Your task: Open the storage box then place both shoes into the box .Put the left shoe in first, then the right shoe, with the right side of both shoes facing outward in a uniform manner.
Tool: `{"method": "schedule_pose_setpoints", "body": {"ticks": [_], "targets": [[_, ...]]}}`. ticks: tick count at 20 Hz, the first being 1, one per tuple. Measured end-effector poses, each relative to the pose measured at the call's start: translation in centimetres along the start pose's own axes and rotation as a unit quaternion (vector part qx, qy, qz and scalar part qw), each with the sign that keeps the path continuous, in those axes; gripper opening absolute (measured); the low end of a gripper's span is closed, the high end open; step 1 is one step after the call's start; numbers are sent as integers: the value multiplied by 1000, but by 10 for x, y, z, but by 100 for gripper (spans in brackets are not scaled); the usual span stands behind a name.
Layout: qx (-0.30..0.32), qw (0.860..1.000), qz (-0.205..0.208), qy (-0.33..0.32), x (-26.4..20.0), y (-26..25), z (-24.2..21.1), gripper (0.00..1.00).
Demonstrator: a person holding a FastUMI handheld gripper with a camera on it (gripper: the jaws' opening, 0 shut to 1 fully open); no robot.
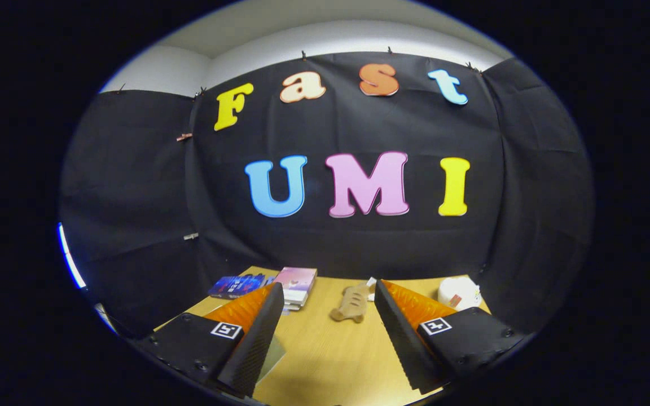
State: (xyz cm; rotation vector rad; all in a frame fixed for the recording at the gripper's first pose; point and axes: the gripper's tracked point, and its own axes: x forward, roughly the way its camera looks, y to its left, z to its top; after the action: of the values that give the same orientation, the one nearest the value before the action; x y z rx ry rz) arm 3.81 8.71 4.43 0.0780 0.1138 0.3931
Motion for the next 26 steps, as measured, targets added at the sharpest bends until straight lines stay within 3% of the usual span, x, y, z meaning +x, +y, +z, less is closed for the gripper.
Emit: {"method": "schedule_pose_setpoints", "body": {"ticks": [3, 7, 14, 21, 26], "targets": [[2, 1000, -10, -26, -13, -21, 9, 98], [-5, 998, -61, -25, -21, -49, 3, 98], [-1, 995, -88, -50, -40, -49, -2, 98], [24, 993, -109, -35, -33, -43, -14, 98], [43, 990, -119, -64, -28, -29, -4, 98]]}}
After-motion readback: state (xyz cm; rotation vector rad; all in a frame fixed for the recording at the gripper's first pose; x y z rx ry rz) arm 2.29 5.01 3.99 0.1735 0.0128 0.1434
